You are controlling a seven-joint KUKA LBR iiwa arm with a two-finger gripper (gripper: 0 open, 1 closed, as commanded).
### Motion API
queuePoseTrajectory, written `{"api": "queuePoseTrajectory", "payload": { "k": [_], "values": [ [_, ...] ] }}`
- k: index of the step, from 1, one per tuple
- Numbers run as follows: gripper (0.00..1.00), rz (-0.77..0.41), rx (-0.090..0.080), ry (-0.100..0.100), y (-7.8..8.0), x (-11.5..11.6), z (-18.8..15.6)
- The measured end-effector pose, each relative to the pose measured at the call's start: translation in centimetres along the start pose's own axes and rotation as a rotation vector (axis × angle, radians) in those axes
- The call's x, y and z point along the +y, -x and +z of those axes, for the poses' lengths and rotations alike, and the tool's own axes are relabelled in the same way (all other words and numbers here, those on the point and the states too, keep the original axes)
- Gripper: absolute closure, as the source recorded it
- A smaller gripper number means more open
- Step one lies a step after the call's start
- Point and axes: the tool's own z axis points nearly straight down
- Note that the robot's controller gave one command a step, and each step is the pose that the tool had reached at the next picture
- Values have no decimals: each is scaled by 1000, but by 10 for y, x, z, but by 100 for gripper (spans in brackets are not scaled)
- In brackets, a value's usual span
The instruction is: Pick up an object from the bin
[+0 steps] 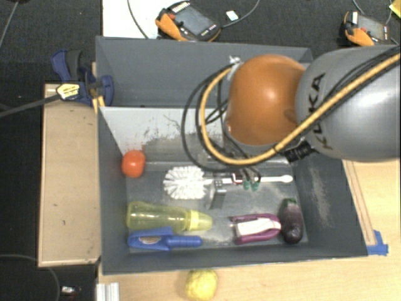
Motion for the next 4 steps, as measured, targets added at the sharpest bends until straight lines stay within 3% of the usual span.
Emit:
{"api": "queuePoseTrajectory", "payload": {
  "k": [1,2,3,4],
  "values": [
    [0,7,-8,1,1,-1,-5],
    [0,41,-12,3,56,-18,135],
    [0,-10,-22,5,59,-8,52],
    [0,36,0,1,54,-18,141]
  ]
}}
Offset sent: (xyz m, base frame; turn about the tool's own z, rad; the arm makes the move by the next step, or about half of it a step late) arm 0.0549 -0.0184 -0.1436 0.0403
